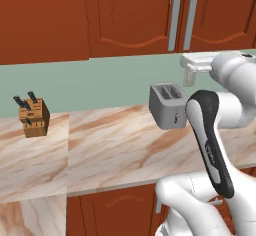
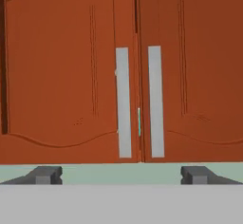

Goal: Open the cabinet directly in front. Then move the liquor and the mug to the dining counter with the jar on it.

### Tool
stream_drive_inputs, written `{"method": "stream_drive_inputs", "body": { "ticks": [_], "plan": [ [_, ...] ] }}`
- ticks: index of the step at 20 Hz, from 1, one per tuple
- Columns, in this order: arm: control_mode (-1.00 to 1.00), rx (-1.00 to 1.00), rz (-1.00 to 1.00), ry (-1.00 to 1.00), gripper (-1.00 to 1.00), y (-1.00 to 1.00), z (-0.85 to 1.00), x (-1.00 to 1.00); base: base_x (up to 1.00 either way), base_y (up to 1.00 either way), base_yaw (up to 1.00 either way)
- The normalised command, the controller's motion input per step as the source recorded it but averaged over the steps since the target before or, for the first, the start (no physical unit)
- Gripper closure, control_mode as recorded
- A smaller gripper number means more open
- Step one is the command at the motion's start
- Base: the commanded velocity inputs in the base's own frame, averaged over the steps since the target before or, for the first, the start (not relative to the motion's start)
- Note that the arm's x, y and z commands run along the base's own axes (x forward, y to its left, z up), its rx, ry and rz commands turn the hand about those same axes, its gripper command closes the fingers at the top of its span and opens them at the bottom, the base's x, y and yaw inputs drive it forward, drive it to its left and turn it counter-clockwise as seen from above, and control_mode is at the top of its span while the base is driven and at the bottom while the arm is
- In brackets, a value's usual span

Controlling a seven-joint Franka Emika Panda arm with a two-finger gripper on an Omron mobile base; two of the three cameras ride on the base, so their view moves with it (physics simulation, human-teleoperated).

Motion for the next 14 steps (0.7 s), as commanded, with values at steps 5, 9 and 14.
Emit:
{"method": "stream_drive_inputs", "body": {
  "ticks": [5, 9, 14],
  "plan": [
    [-1.0, 0.0, 0.0, 0.01, -1.0, 0.0, 0.21, 0.6, 0.0, 0.0, 0.0],
    [-1.0, 0.0, -0.01, 0.11, -1.0, 0.0, 0.01, 0.94, 0.0, 0.0, 0.0],
    [-1.0, 0.0, -0.04, 0.16, -1.0, 0.0, 0.0, 0.95, 0.0, 0.0, 0.0]
  ]
}}
